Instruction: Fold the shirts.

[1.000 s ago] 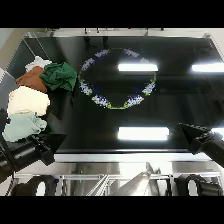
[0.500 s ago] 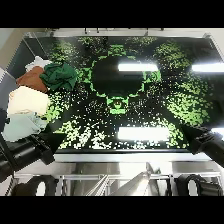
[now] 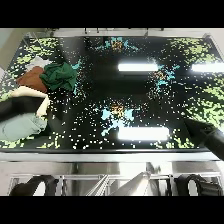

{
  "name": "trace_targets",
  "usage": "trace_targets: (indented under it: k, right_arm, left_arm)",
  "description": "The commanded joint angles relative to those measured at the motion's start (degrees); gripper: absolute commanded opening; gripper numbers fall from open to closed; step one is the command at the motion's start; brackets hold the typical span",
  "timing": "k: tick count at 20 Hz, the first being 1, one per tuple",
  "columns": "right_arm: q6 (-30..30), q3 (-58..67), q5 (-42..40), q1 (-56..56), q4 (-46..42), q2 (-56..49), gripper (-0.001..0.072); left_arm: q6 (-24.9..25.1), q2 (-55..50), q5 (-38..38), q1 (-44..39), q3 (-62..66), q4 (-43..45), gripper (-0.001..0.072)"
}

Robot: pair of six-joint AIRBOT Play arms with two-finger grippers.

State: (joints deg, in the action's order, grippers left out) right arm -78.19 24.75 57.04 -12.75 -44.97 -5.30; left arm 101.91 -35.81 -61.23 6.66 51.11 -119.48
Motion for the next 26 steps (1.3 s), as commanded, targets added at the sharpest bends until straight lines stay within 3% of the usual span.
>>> trace_targets:
  k: [1, 2, 3, 6, 10, 14, 17, 18, 19, 20, 21, 23, 26]
  right_arm:
    - [-0.59, -0.02, -1.99, 0.00, -0.02, -6.88, 0.0177]
    - [-0.59, -0.02, -1.97, 0.00, 0.00, -9.94, 0.0388]
    - [-0.59, -0.02, -1.97, 0.00, 0.00, -13.29, 0.0450]
    - [0.42, -0.02, -2.97, 0.00, 0.02, -22.32, 0.0451]
    - [2.43, -0.02, -5.25, 0.04, 0.28, -31.08, 0.0457]
    - [3.23, -0.02, -6.14, 0.04, 0.24, -34.34, 0.0457]
    - [3.23, -0.02, -6.71, 0.04, 0.24, -34.36, 0.0457]
    - [3.23, -0.02, -7.43, 0.04, 0.24, -34.36, 0.0457]
    - [3.23, -0.02, -8.22, 0.04, 0.24, -34.36, 0.0457]
    - [3.23, -0.02, -8.83, 0.04, 0.24, -34.36, 0.0457]
    - [3.23, -0.02, -9.16, 0.04, 0.26, -34.36, 0.0457]
    - [3.34, -0.02, -9.31, 0.04, 0.20, -34.36, 0.0456]
    - [5.90, 0.00, -12.90, -0.02, 0.17, -34.38, 0.0456]
  left_arm:
    - [-1.27, -25.31, -3.58, 0.04, 18.91, 5.99, 0.0705]
    - [-1.22, -32.76, -3.78, 0.04, 24.39, 6.03, 0.0705]
    - [-0.70, -39.65, -3.72, 0.04, 29.57, 6.32, 0.0705]
    - [-0.42, -58.58, -3.63, -0.44, 43.93, 12.74, 0.0705]
    - [-0.42, -77.94, -4.66, -0.31, 59.19, 15.04, 0.0705]
    - [-0.42, -86.66, 4.37, -0.37, 66.93, 15.04, 0.0704]
    - [-0.39, -88.63, 9.79, -0.37, 65.18, 15.04, 0.0702]
    - [-0.39, -88.78, 10.16, -0.37, 64.30, 14.99, 0.0659]
    - [-0.42, -88.74, 9.88, -0.48, 63.69, 14.75, 0.0469]
    - [-0.42, -88.70, 7.85, -1.03, 64.30, 13.62, 0.0072]
    - [-0.33, -88.70, 4.83, -1.55, 66.16, 12.44, 0.0023]
    - [2.25, -86.95, -0.20, -3.19, 69.09, 6.43, 0.0025]
    - [11.98, -78.16, -7.10, -6.05, 66.31, -15.69, 0.0025]
